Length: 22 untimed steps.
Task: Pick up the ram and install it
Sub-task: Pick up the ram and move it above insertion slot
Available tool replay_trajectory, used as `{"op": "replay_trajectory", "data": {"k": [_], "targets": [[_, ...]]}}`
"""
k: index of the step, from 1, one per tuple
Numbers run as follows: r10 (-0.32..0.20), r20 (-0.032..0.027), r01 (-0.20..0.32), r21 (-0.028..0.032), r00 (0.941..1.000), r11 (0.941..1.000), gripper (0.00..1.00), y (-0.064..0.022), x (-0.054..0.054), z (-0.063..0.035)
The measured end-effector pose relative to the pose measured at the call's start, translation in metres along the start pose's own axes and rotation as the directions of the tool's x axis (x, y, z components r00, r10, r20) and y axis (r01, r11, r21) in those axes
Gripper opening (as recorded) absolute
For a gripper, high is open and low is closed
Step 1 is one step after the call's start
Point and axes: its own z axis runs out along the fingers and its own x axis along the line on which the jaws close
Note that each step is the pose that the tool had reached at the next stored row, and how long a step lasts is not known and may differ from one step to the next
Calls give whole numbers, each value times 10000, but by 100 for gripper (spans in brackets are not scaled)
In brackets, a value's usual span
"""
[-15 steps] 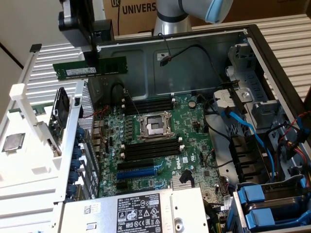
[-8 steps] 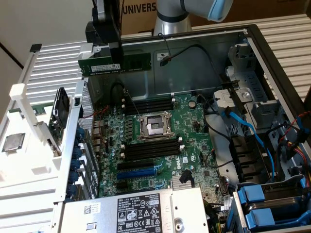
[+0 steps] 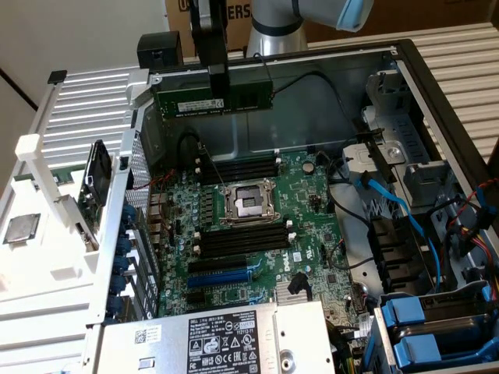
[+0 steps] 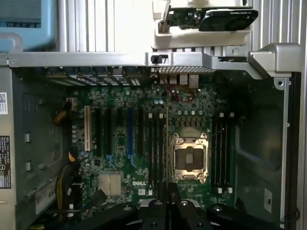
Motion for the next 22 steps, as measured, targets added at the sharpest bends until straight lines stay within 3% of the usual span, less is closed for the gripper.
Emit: {"op": "replay_trajectory", "data": {"k": [2,4,6,10,13,22], "targets": [[2,32,-2,-1,10000,10000,12,-74,-1,19],[3,69,-3,-2,10000,10000,12,-76,-1,28],[6,162,-6,-5,9999,10000,12,-76,0,29],[8,203,-8,-4,9998,10000,12,-76,15,39],[10,278,-10,-5,9996,10000,12,-76,55,66],[11,284,-11,-6,9996,10000,12,-76,61,69]]}}
